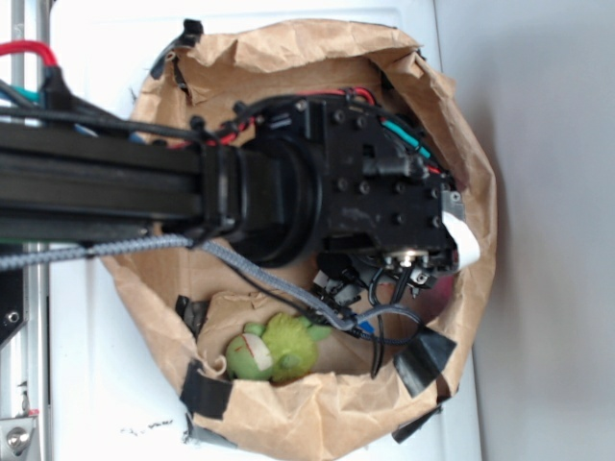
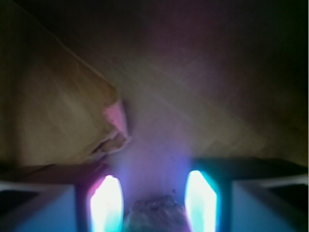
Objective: Grab the rock.
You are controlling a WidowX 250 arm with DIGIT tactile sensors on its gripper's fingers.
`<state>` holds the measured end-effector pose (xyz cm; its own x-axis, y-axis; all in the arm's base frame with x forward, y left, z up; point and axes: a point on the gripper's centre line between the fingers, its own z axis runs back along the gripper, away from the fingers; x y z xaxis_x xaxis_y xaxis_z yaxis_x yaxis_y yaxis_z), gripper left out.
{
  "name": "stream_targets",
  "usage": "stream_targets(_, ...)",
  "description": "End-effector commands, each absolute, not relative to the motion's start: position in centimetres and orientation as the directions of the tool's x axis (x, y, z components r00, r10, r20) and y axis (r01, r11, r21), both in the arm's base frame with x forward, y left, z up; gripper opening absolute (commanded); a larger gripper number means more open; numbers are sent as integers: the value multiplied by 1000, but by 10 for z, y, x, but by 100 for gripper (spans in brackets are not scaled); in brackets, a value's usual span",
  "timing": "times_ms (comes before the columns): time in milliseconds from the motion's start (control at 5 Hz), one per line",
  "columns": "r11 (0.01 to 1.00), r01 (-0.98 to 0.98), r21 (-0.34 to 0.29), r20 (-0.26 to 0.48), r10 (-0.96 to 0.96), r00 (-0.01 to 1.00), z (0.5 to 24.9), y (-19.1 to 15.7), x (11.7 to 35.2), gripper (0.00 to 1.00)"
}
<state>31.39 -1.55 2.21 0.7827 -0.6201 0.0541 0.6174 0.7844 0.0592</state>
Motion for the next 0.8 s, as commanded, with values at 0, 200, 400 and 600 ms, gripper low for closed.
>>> stream_targets(0, 795, 599, 96, 187, -606, 773, 71, -21, 320, 0)
stream_targets(200, 797, 603, 38, 273, -589, 761, 113, -28, 314, 0)
stream_targets(400, 795, 604, -51, 295, -566, 770, 150, -28, 299, 0)
stream_targets(600, 815, 552, -174, 225, -513, 828, 159, -14, 295, 0)
